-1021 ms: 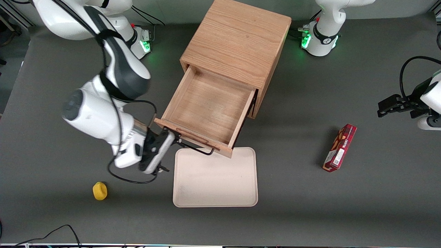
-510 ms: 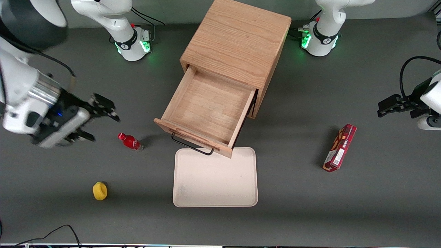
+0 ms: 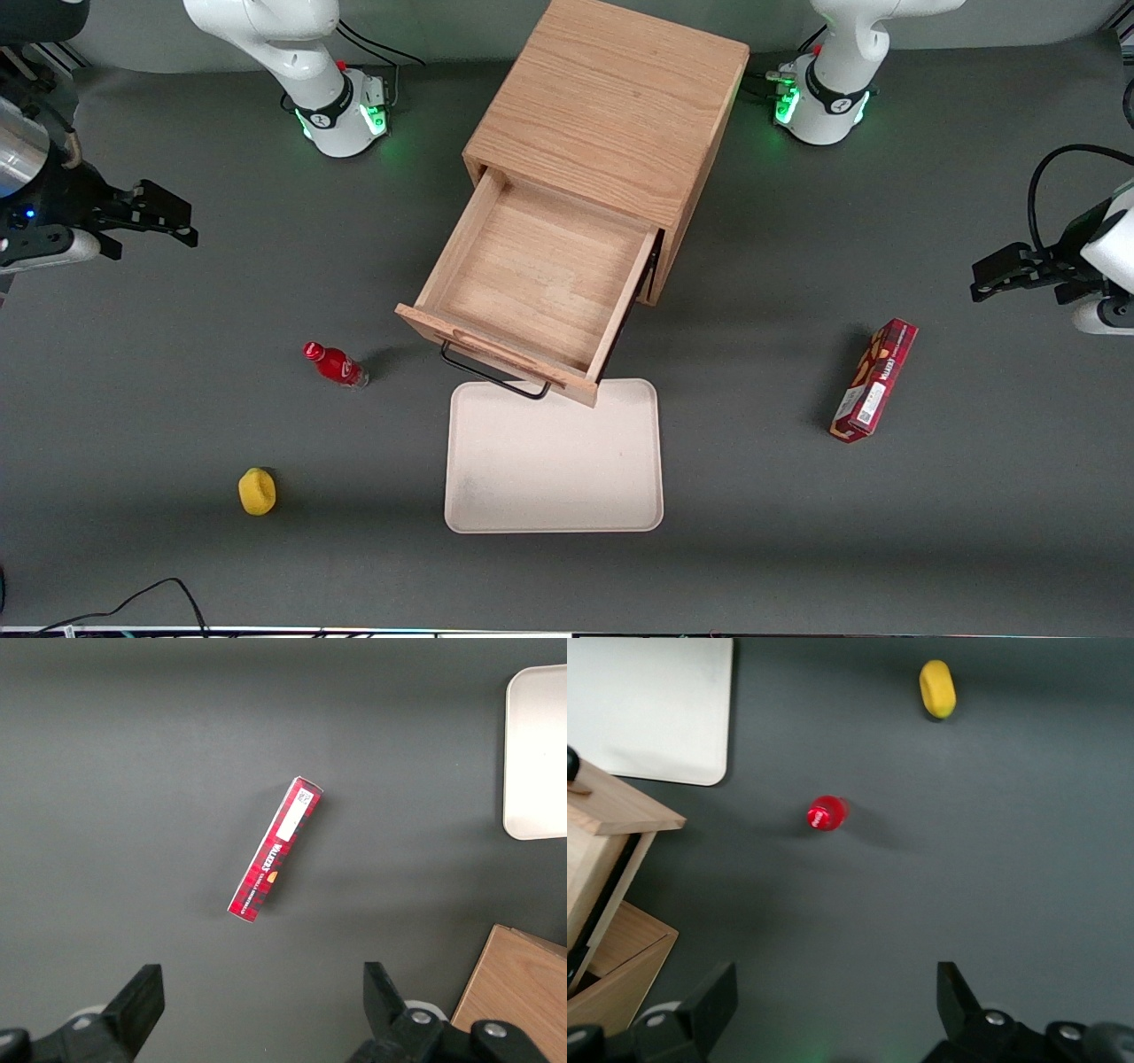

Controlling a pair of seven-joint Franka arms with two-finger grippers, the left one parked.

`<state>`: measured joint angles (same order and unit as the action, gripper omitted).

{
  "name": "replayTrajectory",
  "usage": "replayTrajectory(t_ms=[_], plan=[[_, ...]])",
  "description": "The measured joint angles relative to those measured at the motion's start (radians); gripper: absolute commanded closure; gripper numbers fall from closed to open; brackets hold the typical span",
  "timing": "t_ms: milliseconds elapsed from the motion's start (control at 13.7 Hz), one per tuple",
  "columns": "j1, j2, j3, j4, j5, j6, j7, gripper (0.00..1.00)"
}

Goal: Open upper drawer

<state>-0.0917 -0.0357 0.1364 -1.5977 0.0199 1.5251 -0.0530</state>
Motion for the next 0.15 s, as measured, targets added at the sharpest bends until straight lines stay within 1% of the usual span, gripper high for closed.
replayTrajectory(t_ms=[146], plan=[[-0.002, 0.0, -0.014, -0.005, 0.0, 0.0, 0.002, 0.0]])
